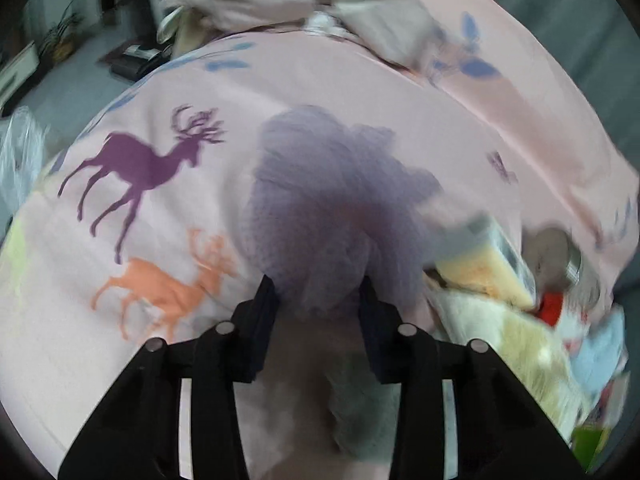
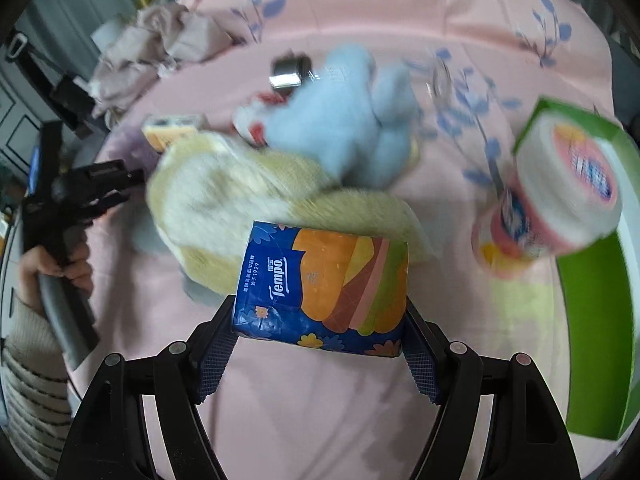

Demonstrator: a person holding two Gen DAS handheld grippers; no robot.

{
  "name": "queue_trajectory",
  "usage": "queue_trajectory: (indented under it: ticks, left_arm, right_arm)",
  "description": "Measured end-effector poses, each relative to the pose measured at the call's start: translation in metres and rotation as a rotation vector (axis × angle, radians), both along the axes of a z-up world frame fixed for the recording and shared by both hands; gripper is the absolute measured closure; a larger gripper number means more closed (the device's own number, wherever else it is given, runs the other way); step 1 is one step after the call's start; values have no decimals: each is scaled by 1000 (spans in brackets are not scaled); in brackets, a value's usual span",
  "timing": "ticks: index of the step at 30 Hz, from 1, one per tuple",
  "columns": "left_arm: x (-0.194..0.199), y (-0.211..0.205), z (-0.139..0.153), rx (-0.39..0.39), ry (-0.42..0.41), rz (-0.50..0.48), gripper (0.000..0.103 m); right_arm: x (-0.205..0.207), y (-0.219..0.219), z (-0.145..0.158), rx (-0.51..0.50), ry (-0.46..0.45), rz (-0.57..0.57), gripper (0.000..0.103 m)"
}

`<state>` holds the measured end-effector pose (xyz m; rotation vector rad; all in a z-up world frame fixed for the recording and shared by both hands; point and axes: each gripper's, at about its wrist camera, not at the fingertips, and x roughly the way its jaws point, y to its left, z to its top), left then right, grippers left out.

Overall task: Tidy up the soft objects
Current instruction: 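Carry the tissue pack with the right gripper over the green box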

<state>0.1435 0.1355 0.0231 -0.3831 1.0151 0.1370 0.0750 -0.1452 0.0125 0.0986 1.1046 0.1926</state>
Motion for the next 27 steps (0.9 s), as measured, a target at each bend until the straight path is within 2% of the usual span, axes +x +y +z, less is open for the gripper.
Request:
queue_trajectory:
  ticks: [1,4,6,7,12,18,19,21,23,25,27]
  left_arm:
    - [-3,-4,-1,-16,5,-21,81]
    - [-18,-25,-2,-47,13,-88,84]
    - [-27,-46,-2,-76,25,-183,87]
    - [-31,-50,-2,-94,27,-200,88]
    - [-57,-56,-3,-232,54,-211,88]
    - [-85,-69,2,-215,44,-226,87]
    - [-86,-69,3,-208,44,-212,83]
    - [-91,-66,9,-184,32,-189,71]
    - [-101,-69,20,-146,0,-190,31]
    - [-116,-74,34,-119,-63,-212,18]
    - [-126,-84,45,-108,-111,-252,17]
  right_arm:
    - [1,-2,-1,9,6,-2,27]
    - [1,-11,0,16,3,-12,27]
    - [0,-16,-3,15,7,-26,27]
    - [0,-19,-7,19,16,-35,27]
    - [-11,-30,-20,1,47,-45,26]
    - [-14,-31,-14,32,27,-17,15]
    - [-16,-31,-13,29,23,-9,14]
    - [-20,-34,-9,20,9,-3,14]
    - [-23,-41,-3,25,-11,-18,14]
    - [-29,-52,6,62,-43,-33,14]
    - [-33,-61,12,98,-67,-41,14]
